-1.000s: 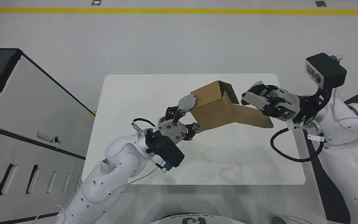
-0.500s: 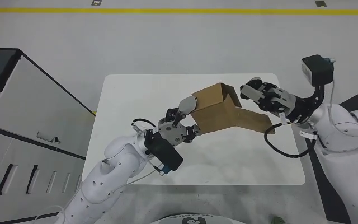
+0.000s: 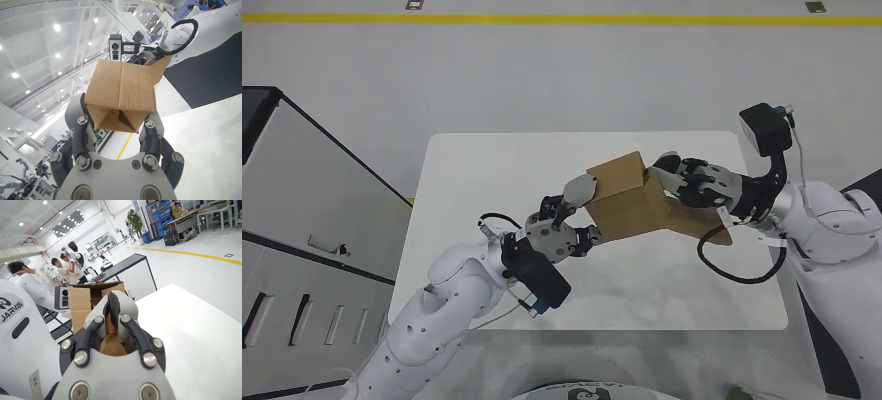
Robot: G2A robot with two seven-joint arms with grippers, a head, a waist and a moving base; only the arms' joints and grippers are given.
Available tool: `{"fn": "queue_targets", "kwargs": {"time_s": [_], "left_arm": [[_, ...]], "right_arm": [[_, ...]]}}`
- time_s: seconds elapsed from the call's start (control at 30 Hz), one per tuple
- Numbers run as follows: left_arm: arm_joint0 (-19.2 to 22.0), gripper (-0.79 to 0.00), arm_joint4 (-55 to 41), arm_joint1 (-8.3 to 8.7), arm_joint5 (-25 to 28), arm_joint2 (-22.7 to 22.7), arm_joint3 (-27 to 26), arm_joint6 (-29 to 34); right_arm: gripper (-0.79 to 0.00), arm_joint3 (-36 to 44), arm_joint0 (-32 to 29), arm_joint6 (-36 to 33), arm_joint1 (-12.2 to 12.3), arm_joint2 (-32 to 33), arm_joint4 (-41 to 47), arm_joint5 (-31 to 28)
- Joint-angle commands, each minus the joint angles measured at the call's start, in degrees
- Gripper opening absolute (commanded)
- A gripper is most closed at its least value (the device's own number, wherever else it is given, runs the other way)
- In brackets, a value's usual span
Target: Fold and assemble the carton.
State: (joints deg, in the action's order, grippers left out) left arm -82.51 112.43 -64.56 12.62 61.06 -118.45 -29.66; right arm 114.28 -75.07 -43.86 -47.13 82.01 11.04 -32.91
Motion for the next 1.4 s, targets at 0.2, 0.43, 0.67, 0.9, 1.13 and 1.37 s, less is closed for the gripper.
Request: {"fn": "queue_targets", "kwargs": {"time_s": [0.2,0.43,0.67,0.9,1.13,1.37], "left_arm": [[-0.3,-0.785,0.2,0.04,0.2,0.0,-0.2,-0.7],[-0.5,-0.785,0.4,0.12,0.5,0.2,-0.4,-1.3],[-1.3,-0.785,-0.4,0.08,-1.6,1.3,-0.4,0.3],[-1.5,-0.785,-1.7,0.12,-2.2,2.8,-1.0,-0.1],[-1.0,-0.785,-2.6,0.0,-4.0,3.3,-2.0,-2.5],[-0.5,-0.785,-2.3,-0.14,-5.0,3.4,-1.8,-2.1]], "right_arm": [[-0.785,-0.2,0.5,-0.5,-0.3,-0.7,0.0,0.9],[-0.785,0.0,0.6,-1.0,-0.4,-0.9,0.0,1.5],[-0.785,-0.4,-1.4,3.6,-0.6,2.5,2.2,-2.2],[-0.643,-1.5,-8.0,9.1,-0.8,9.4,6.5,-9.4],[-0.416,-2.8,-17.8,11.4,-1.0,15.6,15.3,-7.1],[0.0,-2.7,-20.9,11.9,-1.2,16.6,21.3,-5.0]]}}
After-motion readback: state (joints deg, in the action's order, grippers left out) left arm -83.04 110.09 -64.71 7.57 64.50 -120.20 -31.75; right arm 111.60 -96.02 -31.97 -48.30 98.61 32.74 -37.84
